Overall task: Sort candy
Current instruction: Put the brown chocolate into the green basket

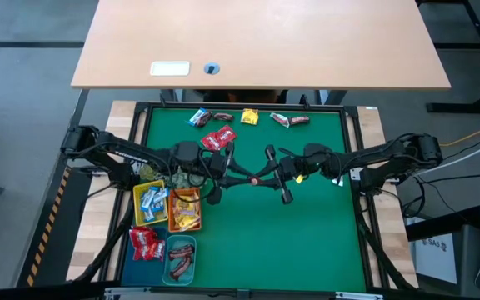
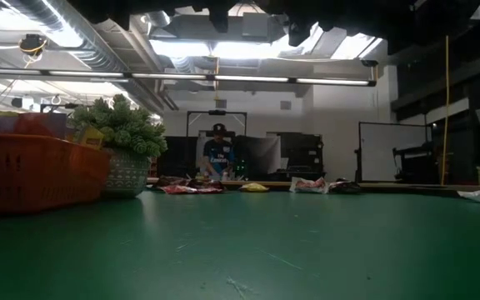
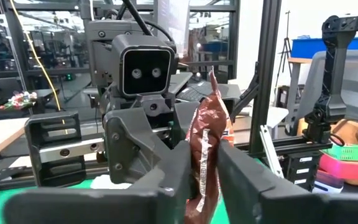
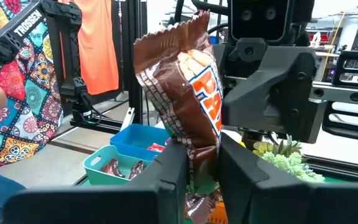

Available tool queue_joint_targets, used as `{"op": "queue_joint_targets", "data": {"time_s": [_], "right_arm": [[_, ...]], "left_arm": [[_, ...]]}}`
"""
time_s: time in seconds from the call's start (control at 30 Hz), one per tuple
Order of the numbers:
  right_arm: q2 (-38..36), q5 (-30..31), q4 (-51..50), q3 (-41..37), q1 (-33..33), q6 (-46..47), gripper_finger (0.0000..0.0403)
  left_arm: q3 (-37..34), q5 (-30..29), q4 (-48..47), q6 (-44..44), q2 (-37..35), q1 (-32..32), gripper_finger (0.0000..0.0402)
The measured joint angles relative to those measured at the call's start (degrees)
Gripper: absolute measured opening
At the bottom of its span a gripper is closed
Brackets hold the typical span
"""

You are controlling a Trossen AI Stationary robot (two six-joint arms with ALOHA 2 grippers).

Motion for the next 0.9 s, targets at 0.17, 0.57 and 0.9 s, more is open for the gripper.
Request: {"op": "queue_joint_targets", "data": {"time_s": [0.17, 0.57, 0.9], "right_arm": [[-0.04, -0.21, -0.03, 0.0, 0.02, -0.06, 0.0072], [-0.09, 2.7, -0.15, 0.0, -0.03, 0.46, 0.0153], [-4.58, 5.98, -9.31, 0.22, -0.14, -0.29, 0.0222]], "left_arm": [[0.0, 0.04, -0.01, 0.0, -0.02, -0.02, 0.0023], [0.0, -0.71, 0.01, 0.05, 0.0, 0.02, 0.0015], [0.02, -0.55, -8.71, 0.0, -5.12, 1.22, 0.0014]]}}
